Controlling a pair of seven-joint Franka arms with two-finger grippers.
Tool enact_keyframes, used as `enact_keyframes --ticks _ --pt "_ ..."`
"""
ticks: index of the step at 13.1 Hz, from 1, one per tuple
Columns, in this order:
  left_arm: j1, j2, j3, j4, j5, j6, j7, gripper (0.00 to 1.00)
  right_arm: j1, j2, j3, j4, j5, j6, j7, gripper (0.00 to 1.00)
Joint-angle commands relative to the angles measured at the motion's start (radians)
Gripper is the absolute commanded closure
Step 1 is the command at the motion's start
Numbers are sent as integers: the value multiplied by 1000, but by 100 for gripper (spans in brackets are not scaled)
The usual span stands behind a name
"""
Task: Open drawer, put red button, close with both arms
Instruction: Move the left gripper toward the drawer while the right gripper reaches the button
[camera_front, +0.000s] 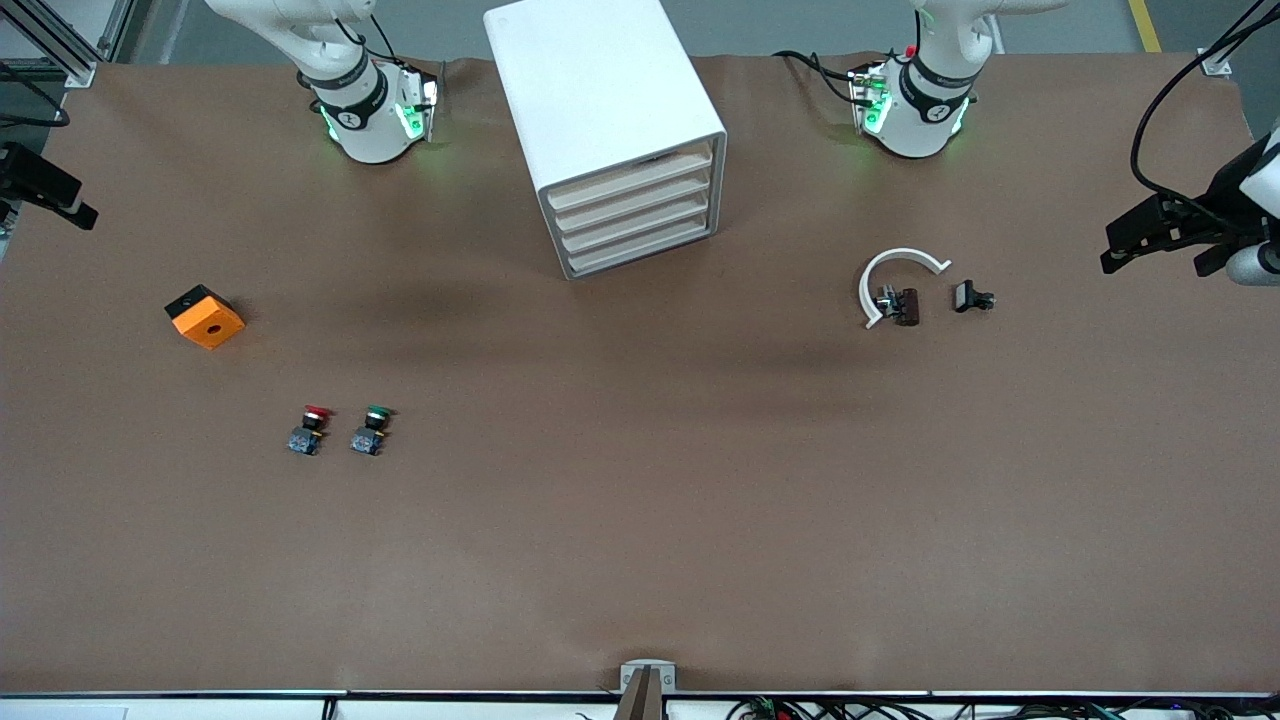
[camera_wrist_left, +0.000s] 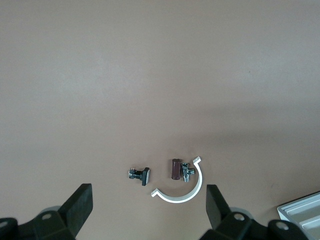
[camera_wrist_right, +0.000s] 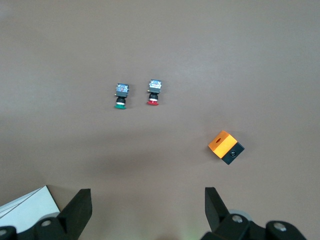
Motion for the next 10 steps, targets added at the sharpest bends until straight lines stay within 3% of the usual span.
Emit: enact_keyframes --ticks 1,5,10 --pt "3 6 -2 19 15 -18 13 0 35 -2 7 7 -30 -11 -2 0" --pt "3 9 -1 14 10 -19 6 0 38 -2 7 6 -48 -15 -5 0" --pt "2 84 -2 3 13 -38 -56 0 42 0 7 13 -58 -15 -13 0"
